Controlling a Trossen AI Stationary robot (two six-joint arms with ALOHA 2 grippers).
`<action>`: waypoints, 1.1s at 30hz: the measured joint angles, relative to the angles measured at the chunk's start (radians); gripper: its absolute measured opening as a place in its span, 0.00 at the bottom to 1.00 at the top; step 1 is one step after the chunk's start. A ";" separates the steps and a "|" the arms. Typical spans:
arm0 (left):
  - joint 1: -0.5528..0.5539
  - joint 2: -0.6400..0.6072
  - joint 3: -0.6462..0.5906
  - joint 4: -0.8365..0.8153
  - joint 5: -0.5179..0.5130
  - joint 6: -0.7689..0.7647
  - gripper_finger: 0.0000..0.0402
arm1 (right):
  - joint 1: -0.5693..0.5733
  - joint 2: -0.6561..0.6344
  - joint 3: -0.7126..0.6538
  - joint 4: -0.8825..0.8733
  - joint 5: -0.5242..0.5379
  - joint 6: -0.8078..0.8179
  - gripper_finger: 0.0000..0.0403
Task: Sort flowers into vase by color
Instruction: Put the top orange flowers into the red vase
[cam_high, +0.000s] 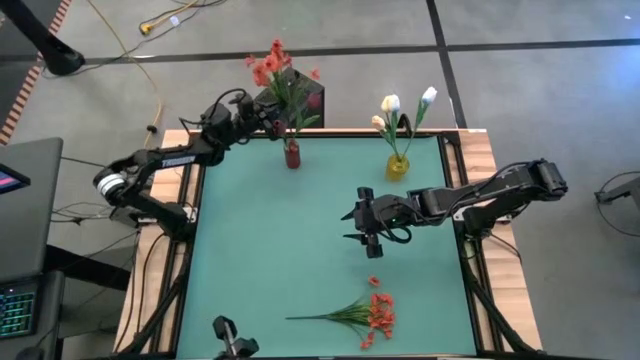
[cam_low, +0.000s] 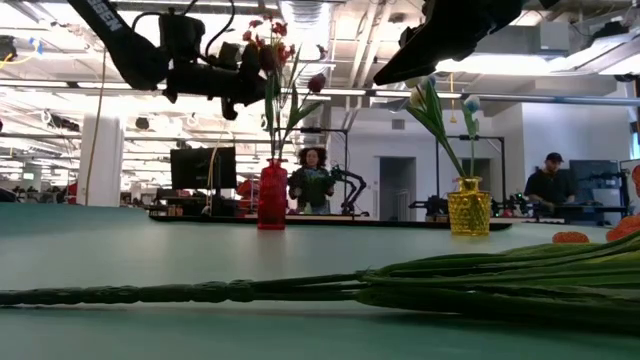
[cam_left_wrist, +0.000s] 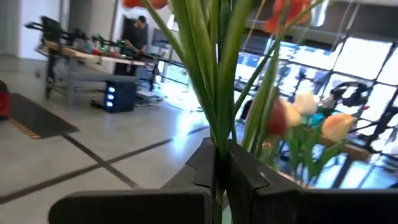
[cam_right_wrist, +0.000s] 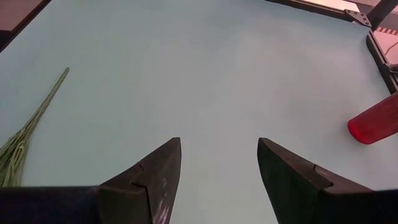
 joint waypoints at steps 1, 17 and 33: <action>0.006 0.007 0.000 0.012 0.019 -0.008 0.01 | 0.000 0.000 0.000 0.000 0.000 0.000 0.59; 0.045 -0.098 0.000 -0.128 0.081 0.026 0.01 | 0.004 0.000 0.000 0.005 -0.001 0.020 0.59; 0.025 -0.088 0.000 -0.134 0.051 0.070 0.01 | -0.002 0.000 0.000 0.008 0.000 0.018 0.59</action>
